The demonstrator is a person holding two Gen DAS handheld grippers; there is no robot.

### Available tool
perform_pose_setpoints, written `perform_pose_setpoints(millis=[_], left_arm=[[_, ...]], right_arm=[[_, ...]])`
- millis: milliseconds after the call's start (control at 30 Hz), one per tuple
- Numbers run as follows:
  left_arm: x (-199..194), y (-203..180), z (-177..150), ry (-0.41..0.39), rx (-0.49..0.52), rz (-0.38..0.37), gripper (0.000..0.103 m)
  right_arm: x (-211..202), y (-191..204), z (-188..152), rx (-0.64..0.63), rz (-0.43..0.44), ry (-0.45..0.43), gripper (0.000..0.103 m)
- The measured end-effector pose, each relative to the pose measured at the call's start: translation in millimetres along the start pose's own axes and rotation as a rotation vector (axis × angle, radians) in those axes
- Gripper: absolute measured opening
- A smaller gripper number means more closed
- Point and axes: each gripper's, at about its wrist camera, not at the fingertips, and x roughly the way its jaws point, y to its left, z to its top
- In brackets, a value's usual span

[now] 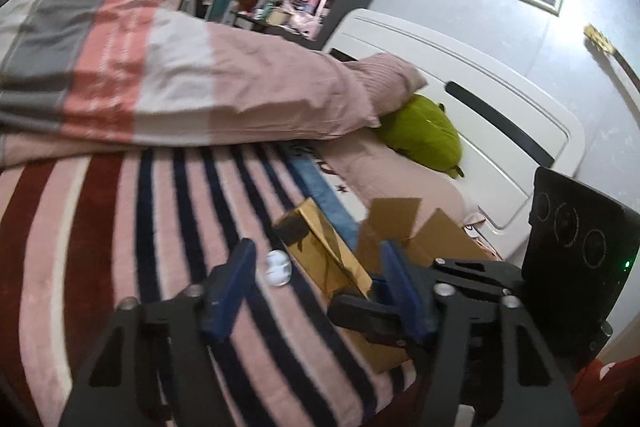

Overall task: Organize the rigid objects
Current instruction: 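Carry the gold box into the cardboard box and release it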

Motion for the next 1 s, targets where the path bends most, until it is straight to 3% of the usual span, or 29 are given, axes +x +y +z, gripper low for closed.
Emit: perform_pose_setpoints(millis=[167, 400, 767, 833, 900, 967, 1000], left_arm=[[38.6, -45.4, 14.8, 0.044, 0.049, -0.098, 0.033], [108.3, -104.1, 20.5, 0.155, 0.122, -0.16, 0.033], [162.5, -128.3, 16.8, 0.289, 0.149, -0.183, 0.033], [164.4, -130.4, 15.0, 0.299, 0.161, -0.165, 0.039], [162.0, -131.4, 14.4, 0.287, 0.175, -0.144, 0.07], [153.4, -131.2, 16.1, 0.26, 0.192, -0.128, 0.08], [149.0, -131.0, 17.4, 0.253, 0.2, -0.123, 0.081]], right_arm=[[-42.0, -45.4, -13.3, 0.052, -0.058, -0.037, 0.013], [-73.8, -108.1, -37.3, 0.145, -0.128, -0.012, 0.013], [-82.3, -152.6, -59.2, 0.191, -0.161, 0.086, 0.013], [-80.9, -152.7, -60.0, 0.18, -0.177, 0.091, 0.014], [-82.5, -150.6, -61.1, 0.173, -0.199, 0.1, 0.021], [-85.5, -150.1, -61.7, 0.171, -0.208, 0.095, 0.044], [-87.2, -149.2, -61.6, 0.169, -0.214, 0.091, 0.048]])
